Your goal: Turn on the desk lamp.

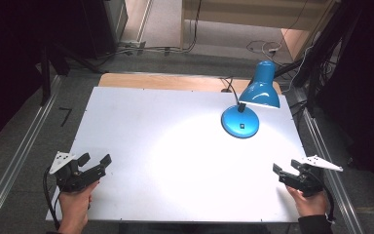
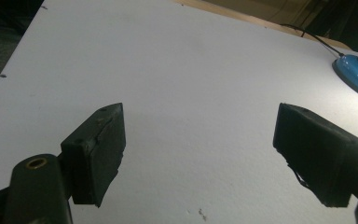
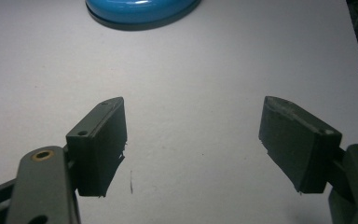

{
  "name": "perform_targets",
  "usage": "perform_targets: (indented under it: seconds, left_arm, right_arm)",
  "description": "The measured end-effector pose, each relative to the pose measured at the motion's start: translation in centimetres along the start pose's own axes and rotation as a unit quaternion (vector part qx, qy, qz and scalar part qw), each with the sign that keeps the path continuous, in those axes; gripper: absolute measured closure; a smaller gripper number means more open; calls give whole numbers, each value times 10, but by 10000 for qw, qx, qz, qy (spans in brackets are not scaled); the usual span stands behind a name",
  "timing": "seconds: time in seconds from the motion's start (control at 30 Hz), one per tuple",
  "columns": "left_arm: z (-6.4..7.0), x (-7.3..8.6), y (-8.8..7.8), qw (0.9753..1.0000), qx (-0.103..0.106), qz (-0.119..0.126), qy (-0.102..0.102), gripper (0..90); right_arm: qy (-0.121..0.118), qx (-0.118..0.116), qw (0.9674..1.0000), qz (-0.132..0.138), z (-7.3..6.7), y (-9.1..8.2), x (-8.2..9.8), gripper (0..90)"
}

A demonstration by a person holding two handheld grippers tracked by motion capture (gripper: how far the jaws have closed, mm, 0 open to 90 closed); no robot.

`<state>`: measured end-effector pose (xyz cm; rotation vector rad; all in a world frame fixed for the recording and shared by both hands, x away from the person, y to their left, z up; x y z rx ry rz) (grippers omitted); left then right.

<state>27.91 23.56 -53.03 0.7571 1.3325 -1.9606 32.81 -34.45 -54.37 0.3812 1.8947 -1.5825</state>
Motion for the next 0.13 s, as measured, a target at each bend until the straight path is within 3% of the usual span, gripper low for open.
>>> perform_targets:
  seconds: [0.13]
  left_arm:
    - [1, 0, 1, 10000, 3, -15, 36, 173]
  right_arm:
    - [30, 74, 9999, -79, 5, 6, 1, 206]
Point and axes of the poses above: each handheld gripper's, and its own axes: y roughly forward along the jaws, x roughly out of its underside, z roughly to its right, the point moved 9 cm from there along y, roughly forward along the jaws, and after that the axes turned 10 degrees about -z, right-handed, at the moved point
